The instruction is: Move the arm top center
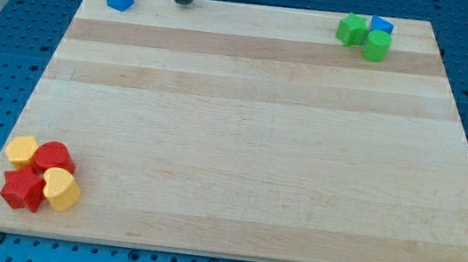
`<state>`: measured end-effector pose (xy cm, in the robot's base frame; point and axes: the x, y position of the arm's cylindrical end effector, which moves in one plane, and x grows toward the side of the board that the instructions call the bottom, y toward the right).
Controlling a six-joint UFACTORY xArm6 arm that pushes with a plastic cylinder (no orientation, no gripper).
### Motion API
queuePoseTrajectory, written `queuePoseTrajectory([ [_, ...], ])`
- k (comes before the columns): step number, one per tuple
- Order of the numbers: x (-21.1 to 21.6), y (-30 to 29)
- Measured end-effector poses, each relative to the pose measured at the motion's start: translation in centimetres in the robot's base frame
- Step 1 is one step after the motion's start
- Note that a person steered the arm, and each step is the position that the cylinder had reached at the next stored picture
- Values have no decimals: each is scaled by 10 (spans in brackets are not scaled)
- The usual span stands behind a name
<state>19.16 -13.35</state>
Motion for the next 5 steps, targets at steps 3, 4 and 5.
queuePoseTrajectory([
  [3, 0, 48],
  [4, 0, 88],
  [5, 1, 130],
])
